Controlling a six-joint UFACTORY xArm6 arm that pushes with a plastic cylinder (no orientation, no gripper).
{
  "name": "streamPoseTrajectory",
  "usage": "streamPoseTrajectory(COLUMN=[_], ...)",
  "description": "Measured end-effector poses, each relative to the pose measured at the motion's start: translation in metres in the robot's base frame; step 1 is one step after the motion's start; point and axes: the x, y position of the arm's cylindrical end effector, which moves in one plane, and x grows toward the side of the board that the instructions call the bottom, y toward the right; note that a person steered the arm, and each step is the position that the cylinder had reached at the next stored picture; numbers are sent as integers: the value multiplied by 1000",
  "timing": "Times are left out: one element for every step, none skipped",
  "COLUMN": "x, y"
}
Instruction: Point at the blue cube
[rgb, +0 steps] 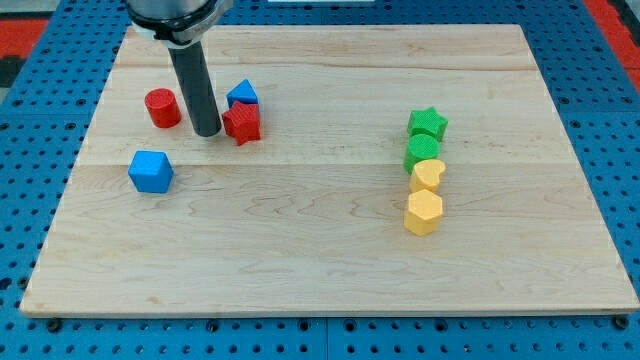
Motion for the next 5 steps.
streamPoseTrajectory(x=[14, 51, 130, 96, 53], y=[-6, 17, -18, -88, -101])
